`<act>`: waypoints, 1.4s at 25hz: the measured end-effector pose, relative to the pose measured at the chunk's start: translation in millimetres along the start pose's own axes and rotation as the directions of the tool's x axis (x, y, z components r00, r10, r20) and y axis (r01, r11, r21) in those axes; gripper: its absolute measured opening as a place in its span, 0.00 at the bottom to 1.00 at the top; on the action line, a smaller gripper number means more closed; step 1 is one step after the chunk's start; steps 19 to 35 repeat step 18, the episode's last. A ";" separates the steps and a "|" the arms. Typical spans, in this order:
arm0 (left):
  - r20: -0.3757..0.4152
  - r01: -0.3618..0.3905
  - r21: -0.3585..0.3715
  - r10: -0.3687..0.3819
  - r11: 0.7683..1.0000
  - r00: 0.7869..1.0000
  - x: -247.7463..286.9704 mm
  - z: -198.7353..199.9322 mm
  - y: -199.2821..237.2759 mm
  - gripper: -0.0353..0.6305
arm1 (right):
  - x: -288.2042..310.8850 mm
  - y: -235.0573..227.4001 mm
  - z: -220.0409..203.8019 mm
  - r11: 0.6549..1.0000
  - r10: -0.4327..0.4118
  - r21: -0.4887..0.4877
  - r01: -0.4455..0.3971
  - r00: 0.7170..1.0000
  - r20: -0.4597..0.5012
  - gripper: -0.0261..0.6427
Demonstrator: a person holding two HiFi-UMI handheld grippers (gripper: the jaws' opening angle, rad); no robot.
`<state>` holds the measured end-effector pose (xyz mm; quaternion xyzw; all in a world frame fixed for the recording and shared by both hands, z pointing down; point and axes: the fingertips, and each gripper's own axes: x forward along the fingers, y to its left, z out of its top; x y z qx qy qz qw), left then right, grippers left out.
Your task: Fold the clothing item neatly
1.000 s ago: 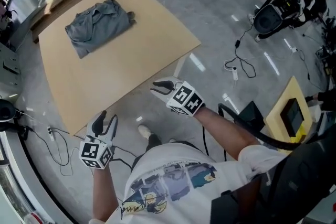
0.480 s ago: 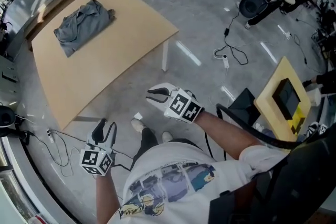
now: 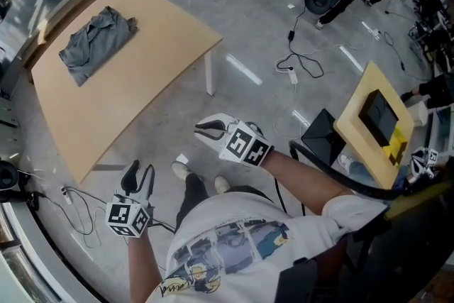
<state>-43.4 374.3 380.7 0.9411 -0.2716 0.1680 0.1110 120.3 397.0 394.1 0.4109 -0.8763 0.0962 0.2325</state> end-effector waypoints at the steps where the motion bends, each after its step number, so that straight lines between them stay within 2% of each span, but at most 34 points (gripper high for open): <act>1: -0.003 0.001 -0.002 -0.001 1.000 1.000 0.3 -1.0 0.9 0.32 | 0.5 0.8 -0.1 1.000 0.001 0.001 -0.001 1.000 -0.001 0.11; 10: -0.022 0.002 -0.032 -0.003 0.999 1.000 7.1 -10.7 29.9 0.32 | 32.1 -5.3 4.7 1.000 0.020 0.010 -0.020 1.000 -0.018 0.10; 18: -0.030 0.031 -0.041 -0.032 0.999 0.999 33.0 -0.5 109.0 0.32 | 97.8 -40.8 33.5 1.000 0.001 0.021 0.000 0.999 -0.034 0.10; 35: -0.030 0.031 -0.041 -0.032 0.999 0.999 33.0 -0.5 109.0 0.32 | 97.8 -40.8 33.5 1.000 0.001 0.021 0.000 0.999 -0.034 0.10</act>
